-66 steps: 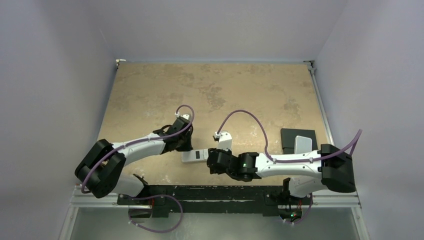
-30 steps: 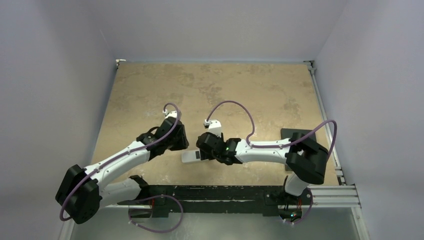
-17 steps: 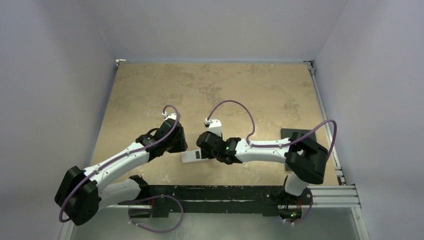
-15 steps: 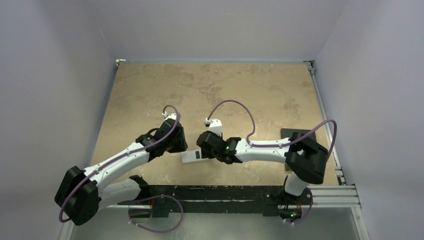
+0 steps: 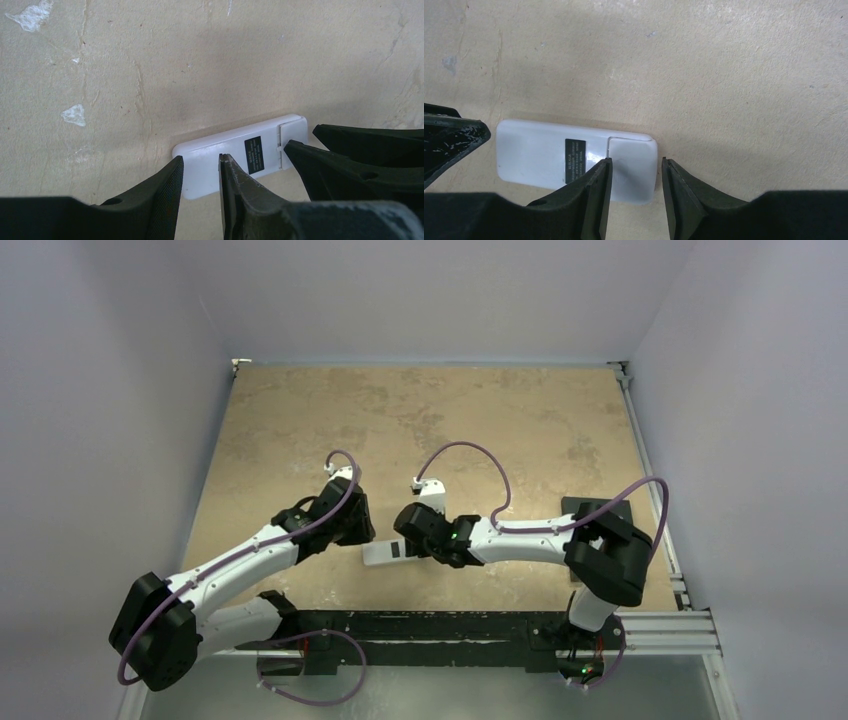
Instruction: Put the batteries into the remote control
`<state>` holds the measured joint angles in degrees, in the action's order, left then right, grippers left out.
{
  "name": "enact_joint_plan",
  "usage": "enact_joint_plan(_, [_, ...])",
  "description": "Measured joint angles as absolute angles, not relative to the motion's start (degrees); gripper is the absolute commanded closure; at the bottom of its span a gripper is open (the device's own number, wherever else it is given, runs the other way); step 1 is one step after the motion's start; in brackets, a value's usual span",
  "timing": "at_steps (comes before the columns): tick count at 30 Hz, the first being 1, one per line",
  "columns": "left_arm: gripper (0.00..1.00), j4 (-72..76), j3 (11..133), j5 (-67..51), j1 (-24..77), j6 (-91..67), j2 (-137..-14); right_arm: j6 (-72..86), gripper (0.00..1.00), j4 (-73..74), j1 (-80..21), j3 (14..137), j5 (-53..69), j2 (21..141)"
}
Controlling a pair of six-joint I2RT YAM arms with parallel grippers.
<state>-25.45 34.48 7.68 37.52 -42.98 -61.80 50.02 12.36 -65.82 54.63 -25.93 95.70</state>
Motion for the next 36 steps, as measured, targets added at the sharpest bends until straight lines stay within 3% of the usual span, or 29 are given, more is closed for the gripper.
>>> enact_joint_plan(36, [0.67, -25.9, 33.8, 7.2, 37.5, -43.1, -61.9, 50.4, 0.58, 11.1, -65.5, 53.0, -25.9, 95.6])
